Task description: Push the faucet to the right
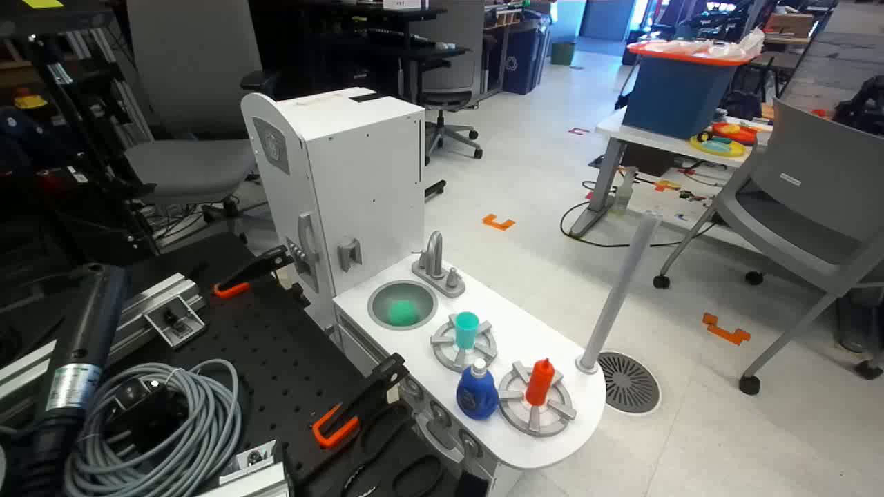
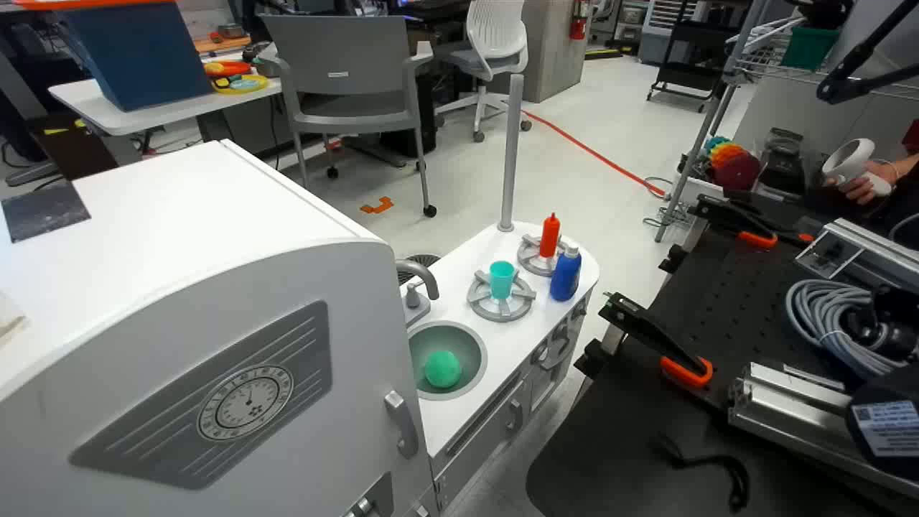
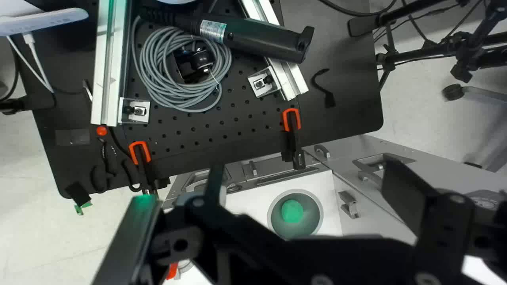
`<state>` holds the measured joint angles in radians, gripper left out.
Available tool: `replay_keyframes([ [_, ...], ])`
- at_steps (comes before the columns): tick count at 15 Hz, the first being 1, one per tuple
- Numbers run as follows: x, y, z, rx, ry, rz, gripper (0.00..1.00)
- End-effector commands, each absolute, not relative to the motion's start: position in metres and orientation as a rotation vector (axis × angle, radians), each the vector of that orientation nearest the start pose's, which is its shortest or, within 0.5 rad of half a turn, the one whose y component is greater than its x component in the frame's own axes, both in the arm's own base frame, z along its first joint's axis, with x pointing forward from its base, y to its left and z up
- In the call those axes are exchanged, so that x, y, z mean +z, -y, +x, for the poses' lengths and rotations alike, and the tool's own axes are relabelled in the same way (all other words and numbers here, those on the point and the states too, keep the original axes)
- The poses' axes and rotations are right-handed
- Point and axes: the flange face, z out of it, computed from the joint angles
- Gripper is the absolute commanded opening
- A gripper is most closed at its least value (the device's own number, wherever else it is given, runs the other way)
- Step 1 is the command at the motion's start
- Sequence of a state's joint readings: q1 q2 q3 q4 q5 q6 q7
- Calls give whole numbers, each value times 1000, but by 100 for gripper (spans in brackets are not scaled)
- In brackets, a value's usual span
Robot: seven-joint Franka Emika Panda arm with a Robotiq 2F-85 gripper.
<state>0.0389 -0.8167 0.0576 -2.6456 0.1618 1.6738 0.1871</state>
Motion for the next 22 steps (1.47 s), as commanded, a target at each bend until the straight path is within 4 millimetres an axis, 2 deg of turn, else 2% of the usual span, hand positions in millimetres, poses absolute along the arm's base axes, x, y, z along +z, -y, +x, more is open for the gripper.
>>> replay_keyframes([
  [1,473,-44,287,257,-214,-3027,100],
  [17,473,-44,287,255,-214,-3027,100],
  [19,464,-44,305,269,-279,-3037,100],
  [20,451,-43,325,302,-314,-3052,100],
  [22,430,-43,352,309,-363,-3065,100],
])
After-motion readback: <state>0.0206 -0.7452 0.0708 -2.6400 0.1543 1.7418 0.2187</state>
